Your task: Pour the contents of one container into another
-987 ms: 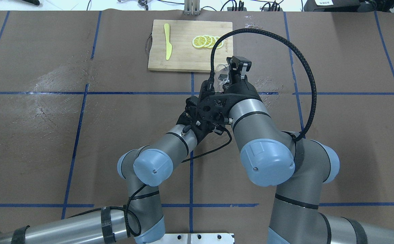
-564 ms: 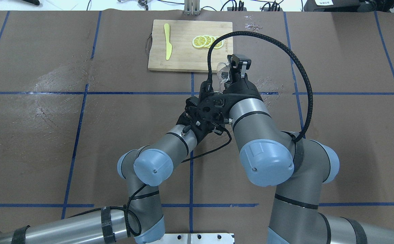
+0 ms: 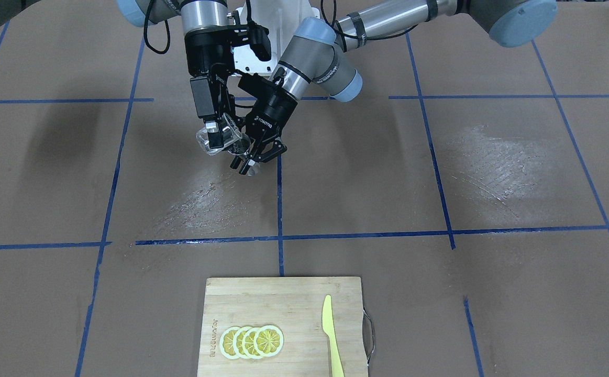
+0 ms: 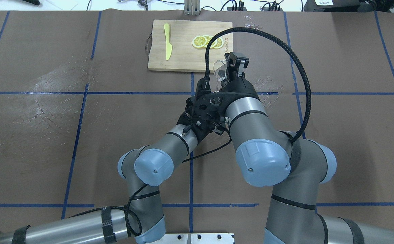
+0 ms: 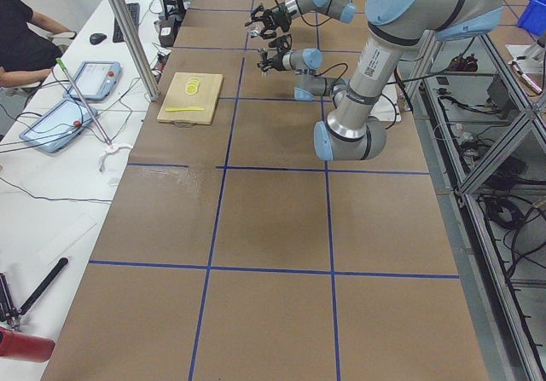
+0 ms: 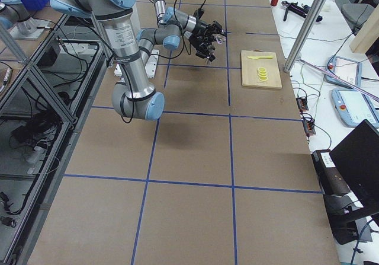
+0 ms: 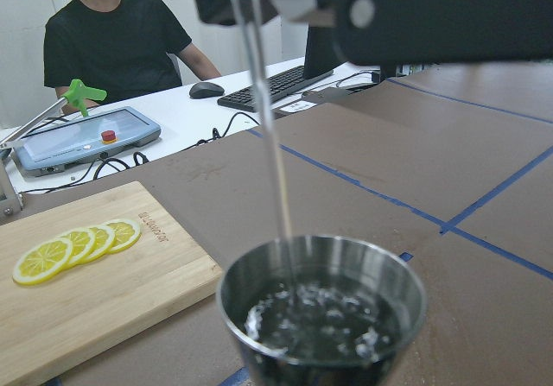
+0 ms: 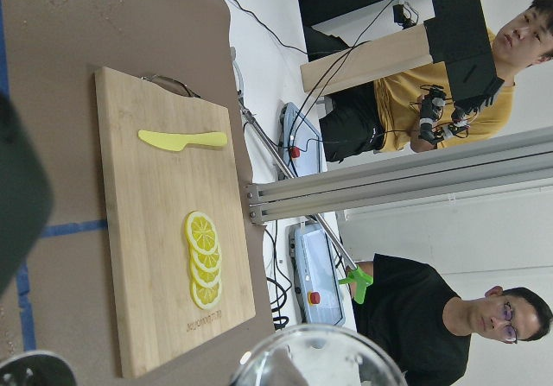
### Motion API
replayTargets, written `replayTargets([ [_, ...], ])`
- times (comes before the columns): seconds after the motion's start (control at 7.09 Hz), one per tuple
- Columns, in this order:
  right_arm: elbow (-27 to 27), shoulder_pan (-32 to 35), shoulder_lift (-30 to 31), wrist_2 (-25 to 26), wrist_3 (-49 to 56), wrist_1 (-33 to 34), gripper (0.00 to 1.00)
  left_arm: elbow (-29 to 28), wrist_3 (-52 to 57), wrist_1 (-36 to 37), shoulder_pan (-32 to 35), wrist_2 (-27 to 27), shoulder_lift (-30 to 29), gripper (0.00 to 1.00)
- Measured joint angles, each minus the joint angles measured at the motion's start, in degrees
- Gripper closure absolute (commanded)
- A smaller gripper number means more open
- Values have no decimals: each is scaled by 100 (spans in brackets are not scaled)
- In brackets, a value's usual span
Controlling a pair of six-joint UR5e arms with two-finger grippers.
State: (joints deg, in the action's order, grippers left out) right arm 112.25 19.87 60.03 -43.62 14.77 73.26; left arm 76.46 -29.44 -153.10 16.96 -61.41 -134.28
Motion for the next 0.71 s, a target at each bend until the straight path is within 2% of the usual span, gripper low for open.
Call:
replayTargets([
  [0.71, 30, 34, 45, -28, -1034, -13, 100, 9, -8, -137, 5, 6, -2, 100],
])
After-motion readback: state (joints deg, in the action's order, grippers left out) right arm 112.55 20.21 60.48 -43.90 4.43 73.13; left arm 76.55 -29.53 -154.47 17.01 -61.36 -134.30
